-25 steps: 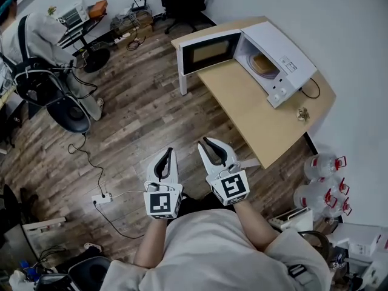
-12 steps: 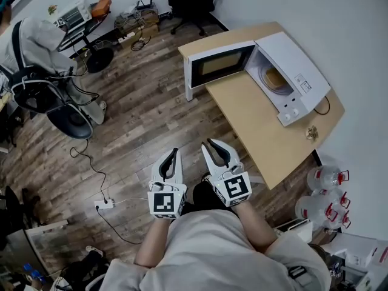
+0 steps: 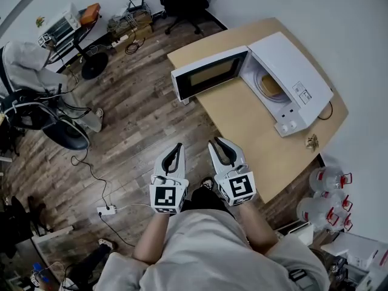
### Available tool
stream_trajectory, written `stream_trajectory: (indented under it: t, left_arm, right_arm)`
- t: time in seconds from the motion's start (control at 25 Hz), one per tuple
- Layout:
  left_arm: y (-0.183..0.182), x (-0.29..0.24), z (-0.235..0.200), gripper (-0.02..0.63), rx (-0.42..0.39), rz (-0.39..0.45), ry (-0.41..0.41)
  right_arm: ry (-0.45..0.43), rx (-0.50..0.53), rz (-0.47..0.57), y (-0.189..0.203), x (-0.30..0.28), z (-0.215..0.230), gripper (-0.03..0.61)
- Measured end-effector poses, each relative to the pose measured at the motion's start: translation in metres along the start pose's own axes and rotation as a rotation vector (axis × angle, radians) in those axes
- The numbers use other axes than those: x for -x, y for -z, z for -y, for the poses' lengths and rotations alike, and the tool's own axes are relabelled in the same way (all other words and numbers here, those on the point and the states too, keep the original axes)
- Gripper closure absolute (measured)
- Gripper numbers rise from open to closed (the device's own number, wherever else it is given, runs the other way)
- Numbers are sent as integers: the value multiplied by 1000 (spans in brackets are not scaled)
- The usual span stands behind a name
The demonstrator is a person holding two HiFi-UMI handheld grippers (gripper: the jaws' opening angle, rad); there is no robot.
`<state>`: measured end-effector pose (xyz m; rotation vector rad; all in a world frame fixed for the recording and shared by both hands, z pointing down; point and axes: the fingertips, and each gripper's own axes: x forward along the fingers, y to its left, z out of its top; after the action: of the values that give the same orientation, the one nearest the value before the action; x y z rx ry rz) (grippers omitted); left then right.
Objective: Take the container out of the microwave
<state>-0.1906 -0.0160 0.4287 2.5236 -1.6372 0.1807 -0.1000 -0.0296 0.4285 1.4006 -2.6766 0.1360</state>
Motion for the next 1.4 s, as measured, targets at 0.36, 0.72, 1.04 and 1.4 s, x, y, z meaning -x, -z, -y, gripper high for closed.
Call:
stream_trajectory:
  t: [0.36, 0.72, 1.04, 1.4]
  left_arm:
    - [-1, -61, 32, 612, -1, -36, 125]
    - [6, -124, 51, 612, -11, -75, 301]
    - [3, -185, 54, 612, -61, -114, 529]
    - [24, -229, 53, 612, -63, -160, 702]
  right_arm:
    - [148, -33, -21, 10, 11, 65, 499]
    - [346, -71, -78, 29, 19, 120, 497]
    - [527, -18, -230, 35, -3, 157, 479]
    - [695, 62, -387, 50, -14, 191, 486]
